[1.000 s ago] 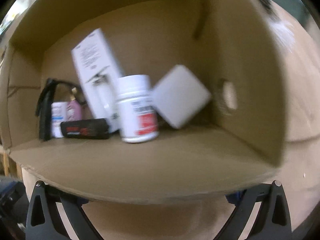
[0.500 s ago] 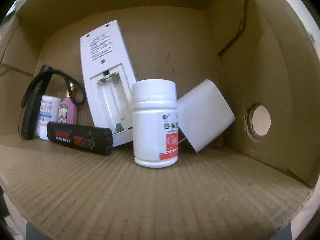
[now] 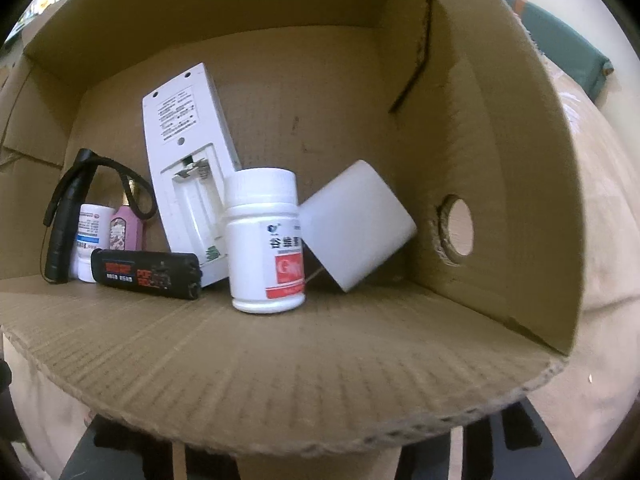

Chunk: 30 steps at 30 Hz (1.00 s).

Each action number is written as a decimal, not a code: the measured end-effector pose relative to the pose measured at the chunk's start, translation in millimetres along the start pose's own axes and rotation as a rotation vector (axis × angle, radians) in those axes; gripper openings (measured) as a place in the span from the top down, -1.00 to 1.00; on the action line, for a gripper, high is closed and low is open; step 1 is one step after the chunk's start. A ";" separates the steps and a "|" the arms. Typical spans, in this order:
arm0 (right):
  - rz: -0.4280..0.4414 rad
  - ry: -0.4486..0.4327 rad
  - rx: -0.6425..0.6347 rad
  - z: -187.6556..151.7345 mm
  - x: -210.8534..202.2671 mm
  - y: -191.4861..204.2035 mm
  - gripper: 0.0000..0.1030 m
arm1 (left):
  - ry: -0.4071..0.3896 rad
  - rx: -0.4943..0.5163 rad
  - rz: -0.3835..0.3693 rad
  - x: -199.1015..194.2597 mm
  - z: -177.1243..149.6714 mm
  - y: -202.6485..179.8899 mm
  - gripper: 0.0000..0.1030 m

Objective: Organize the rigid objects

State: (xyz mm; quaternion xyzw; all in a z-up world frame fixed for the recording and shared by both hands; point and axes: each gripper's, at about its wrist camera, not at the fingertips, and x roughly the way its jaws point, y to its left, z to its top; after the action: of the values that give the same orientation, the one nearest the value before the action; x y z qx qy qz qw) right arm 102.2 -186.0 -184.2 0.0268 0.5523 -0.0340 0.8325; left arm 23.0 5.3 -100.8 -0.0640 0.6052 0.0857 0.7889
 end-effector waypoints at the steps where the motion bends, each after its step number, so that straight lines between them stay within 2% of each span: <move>1: 0.004 0.001 0.004 -0.2 -0.5 -1.5 0.14 | 0.001 -0.002 -0.001 0.0 -0.1 0.3 -0.39; 4: 0.012 0.002 0.012 7.9 -18.6 -30.3 0.14 | -0.002 -0.004 -0.002 -0.4 0.9 1.3 -0.39; 10: 0.031 0.028 0.011 2.0 -29.0 -30.4 0.14 | -0.002 -0.008 -0.008 -0.7 2.4 1.0 -0.39; 14: 0.099 0.069 0.072 -3.2 -46.6 -43.1 0.14 | -0.003 0.010 -0.007 -0.6 1.1 -2.5 -0.39; 17: 0.187 0.093 0.124 -10.6 -65.0 -52.6 0.14 | 0.002 0.012 -0.019 0.2 1.3 -4.0 -0.39; 20: 0.249 0.093 0.123 -20.3 -87.3 -55.9 0.14 | 0.008 0.016 -0.036 2.1 3.4 -6.8 -0.39; 24: 0.297 0.077 0.117 -33.1 -120.6 -63.0 0.14 | 0.015 0.045 -0.032 7.7 8.9 -14.3 -0.39; 28: 0.314 0.081 0.146 -41.1 -132.7 -79.1 0.14 | 0.029 0.112 -0.057 14.6 9.7 -32.6 -0.39; 30: 0.322 0.085 0.163 -42.2 -125.7 -81.3 0.14 | 0.031 0.150 -0.071 19.5 10.4 -46.1 -0.39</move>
State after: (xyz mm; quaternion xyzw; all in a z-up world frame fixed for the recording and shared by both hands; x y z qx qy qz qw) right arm 7.7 -260.1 -85.3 0.1836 0.5710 0.0566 0.7982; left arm 47.5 -36.5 -117.1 -0.0273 0.6192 0.0109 0.7847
